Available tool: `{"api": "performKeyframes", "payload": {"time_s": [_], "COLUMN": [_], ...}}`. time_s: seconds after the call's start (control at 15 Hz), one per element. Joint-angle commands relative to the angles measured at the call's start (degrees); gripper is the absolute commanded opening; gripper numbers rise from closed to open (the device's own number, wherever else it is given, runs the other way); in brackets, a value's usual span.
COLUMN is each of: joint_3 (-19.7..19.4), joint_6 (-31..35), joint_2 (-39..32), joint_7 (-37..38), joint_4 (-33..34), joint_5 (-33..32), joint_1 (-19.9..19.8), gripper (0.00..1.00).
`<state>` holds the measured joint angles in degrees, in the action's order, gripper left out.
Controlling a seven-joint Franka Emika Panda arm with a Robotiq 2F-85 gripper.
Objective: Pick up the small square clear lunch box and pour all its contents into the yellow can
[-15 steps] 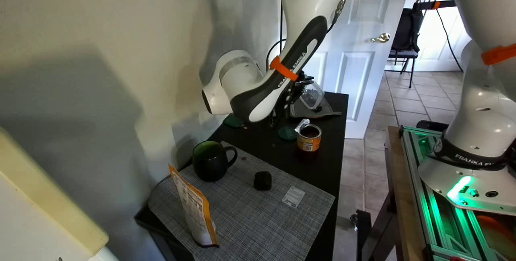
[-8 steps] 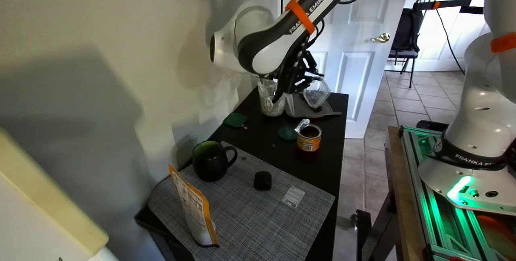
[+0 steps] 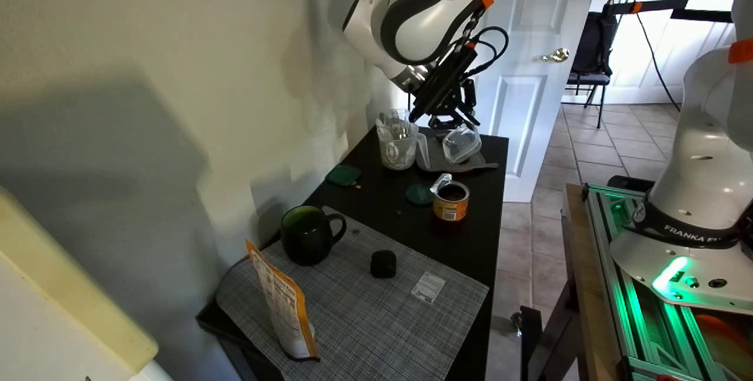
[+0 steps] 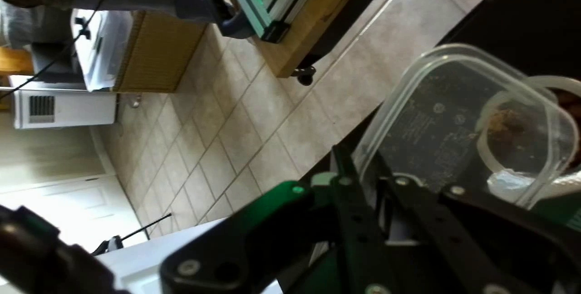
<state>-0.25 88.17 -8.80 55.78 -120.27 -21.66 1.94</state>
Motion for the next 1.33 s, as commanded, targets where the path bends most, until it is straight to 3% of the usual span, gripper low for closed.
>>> {"api": "performKeyframes", "payload": {"time_s": [0.0,0.27,0.33,0.47,0.53,0.93,1.27], "joint_3": [-0.4,0.0,0.0,0.2,0.0,-2.1,-2.8], "joint_6": [9.2,20.7,14.8,18.0,19.5,37.0,43.5], "joint_2": [7.6,11.7,8.1,9.7,9.4,0.7,-9.4], "joint_7": [3.9,4.3,3.8,3.5,4.1,7.0,8.0], "joint_4": [-6.4,-9.9,-5.4,-7.0,-7.1,-2.8,2.6], "joint_5": [0.3,-1.5,-0.2,-0.5,0.5,12.2,13.0], "joint_1": [-0.1,-0.5,-0.6,-0.8,-1.0,-3.1,-1.0], "gripper": [0.03,0.03,0.1,0.1,0.03,0.03,0.03]}}
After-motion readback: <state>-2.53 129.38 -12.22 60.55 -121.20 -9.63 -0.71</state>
